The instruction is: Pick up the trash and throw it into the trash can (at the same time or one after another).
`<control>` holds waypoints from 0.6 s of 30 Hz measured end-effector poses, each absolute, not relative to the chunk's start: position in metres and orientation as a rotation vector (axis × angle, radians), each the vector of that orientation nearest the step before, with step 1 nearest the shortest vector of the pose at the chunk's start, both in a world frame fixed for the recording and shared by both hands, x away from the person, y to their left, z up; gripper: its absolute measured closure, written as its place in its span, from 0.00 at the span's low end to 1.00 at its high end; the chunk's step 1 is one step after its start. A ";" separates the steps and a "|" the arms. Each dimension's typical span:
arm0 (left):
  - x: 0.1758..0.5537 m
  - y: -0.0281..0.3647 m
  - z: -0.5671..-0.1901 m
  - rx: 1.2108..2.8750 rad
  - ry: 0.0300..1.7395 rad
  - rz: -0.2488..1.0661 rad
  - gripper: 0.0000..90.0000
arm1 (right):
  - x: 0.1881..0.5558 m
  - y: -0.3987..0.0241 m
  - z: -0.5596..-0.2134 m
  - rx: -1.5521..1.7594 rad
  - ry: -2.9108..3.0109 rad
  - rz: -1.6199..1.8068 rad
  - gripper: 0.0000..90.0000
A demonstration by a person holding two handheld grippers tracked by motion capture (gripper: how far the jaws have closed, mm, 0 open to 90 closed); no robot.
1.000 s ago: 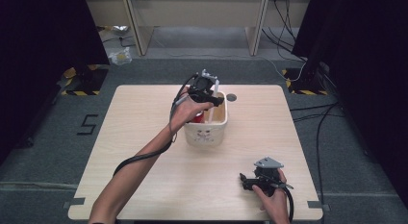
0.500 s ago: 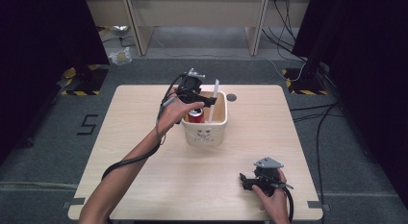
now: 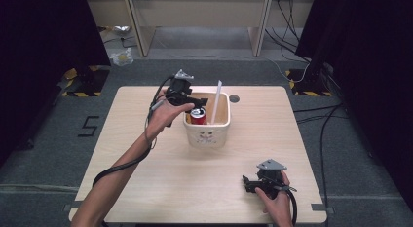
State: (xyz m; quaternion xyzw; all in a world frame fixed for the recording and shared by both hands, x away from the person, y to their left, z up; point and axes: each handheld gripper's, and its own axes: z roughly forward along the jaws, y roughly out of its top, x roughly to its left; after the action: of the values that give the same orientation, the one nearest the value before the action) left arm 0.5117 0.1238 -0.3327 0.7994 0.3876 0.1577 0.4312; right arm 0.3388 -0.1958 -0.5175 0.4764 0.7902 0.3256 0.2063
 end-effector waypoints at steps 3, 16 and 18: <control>0.510 0.133 -0.333 1.983 0.974 0.396 0.25 | 0.339 -0.196 -0.517 1.328 2.201 0.909 0.08; 0.508 0.172 -0.341 1.931 1.027 0.403 0.25 | 0.339 -0.195 -0.518 1.335 2.202 0.911 0.08; 0.508 0.177 -0.344 1.930 1.037 0.404 0.25 | 0.339 -0.195 -0.518 1.334 2.202 0.910 0.08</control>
State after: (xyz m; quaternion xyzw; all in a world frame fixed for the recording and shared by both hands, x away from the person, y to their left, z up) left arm 0.5084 0.1771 -0.3435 0.7773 0.4177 0.1627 0.4413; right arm 0.3388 -0.1954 -0.5175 0.4781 0.7894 0.3264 0.2042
